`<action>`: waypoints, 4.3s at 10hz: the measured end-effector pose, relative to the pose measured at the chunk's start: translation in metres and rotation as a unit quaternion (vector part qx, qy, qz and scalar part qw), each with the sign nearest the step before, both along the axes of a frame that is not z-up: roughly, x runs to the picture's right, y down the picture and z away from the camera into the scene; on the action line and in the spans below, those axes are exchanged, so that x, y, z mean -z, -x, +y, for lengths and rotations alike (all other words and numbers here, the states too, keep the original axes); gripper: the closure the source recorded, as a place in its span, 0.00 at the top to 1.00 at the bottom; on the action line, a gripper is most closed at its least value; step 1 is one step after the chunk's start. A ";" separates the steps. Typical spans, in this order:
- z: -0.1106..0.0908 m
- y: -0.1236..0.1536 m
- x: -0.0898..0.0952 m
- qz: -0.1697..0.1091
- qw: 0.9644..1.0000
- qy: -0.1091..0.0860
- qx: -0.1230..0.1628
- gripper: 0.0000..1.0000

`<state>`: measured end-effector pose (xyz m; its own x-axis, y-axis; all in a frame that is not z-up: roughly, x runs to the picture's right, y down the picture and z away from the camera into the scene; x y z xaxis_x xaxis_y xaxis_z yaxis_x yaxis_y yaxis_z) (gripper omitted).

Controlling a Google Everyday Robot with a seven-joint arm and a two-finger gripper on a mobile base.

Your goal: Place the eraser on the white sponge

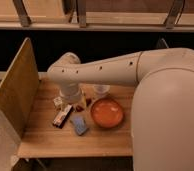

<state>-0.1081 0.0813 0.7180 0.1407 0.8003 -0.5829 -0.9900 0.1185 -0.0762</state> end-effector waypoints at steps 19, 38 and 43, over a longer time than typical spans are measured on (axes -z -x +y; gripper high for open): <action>0.059 0.085 -0.117 -0.077 0.983 0.098 0.138 0.65; 0.069 0.097 -0.149 -0.122 0.981 0.108 0.105 0.15; 0.031 0.111 -0.110 -0.124 0.985 0.071 0.100 0.15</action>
